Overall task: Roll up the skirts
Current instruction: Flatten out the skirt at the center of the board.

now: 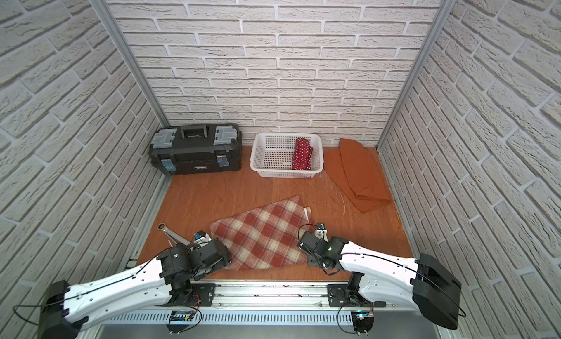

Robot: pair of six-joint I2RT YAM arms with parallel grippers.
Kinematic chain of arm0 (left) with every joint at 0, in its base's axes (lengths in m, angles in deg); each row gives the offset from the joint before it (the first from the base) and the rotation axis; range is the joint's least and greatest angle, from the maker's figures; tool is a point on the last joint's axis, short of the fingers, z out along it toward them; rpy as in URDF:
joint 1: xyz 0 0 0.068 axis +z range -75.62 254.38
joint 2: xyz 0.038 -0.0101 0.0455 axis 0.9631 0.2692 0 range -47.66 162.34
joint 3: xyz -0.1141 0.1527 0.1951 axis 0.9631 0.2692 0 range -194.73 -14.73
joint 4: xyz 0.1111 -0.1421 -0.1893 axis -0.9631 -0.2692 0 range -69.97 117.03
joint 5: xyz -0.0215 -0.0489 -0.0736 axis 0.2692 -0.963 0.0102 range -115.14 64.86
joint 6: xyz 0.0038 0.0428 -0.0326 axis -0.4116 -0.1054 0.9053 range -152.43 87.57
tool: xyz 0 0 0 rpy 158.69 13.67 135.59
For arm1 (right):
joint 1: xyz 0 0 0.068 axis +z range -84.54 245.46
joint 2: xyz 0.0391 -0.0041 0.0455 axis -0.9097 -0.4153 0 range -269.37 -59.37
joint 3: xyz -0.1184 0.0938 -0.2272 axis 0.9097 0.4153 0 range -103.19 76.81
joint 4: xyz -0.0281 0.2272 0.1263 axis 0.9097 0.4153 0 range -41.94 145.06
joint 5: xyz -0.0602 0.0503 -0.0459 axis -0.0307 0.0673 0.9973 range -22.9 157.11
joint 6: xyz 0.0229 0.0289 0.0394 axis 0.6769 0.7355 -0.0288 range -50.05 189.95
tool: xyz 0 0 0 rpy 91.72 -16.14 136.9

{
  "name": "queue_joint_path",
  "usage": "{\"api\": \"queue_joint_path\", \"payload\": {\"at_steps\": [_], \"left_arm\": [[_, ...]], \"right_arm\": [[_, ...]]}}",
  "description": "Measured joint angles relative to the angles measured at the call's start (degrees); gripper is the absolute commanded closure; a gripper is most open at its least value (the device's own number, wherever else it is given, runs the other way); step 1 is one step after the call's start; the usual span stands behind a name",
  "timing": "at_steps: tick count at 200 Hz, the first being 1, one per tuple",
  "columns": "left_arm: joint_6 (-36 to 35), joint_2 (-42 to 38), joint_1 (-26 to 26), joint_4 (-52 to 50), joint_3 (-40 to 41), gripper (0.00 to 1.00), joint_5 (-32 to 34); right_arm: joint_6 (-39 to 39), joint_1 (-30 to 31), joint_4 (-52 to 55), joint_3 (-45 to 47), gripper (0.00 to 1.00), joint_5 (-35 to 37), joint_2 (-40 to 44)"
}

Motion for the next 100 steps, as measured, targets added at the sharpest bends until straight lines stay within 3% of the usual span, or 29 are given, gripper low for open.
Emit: {"api": "queue_joint_path", "payload": {"at_steps": [13,33,40,49,100], "left_arm": [[1.1,1.0,-0.1,1.9,1.4,0.12,0.1],[2.1,3.7,-1.0,5.7,1.9,0.37,0.9],[2.2,4.7,-1.4,7.1,1.9,0.59,1.1],[2.3,6.0,-2.2,8.4,1.7,1.0,1.2],[2.8,6.6,-9.1,6.7,-3.2,1.0,5.0]], "right_arm": [[-0.9,-0.5,-0.5,0.0,0.86,-1.0,-0.1],[-1.5,-0.7,0.1,-0.2,0.97,-2.7,0.0],[-1.6,-0.7,0.5,-0.4,0.98,-3.3,0.1],[-1.6,-0.7,1.0,-0.6,0.98,-4.2,0.3],[2.7,3.7,7.8,-1.2,0.98,-7.0,10.5]]}}
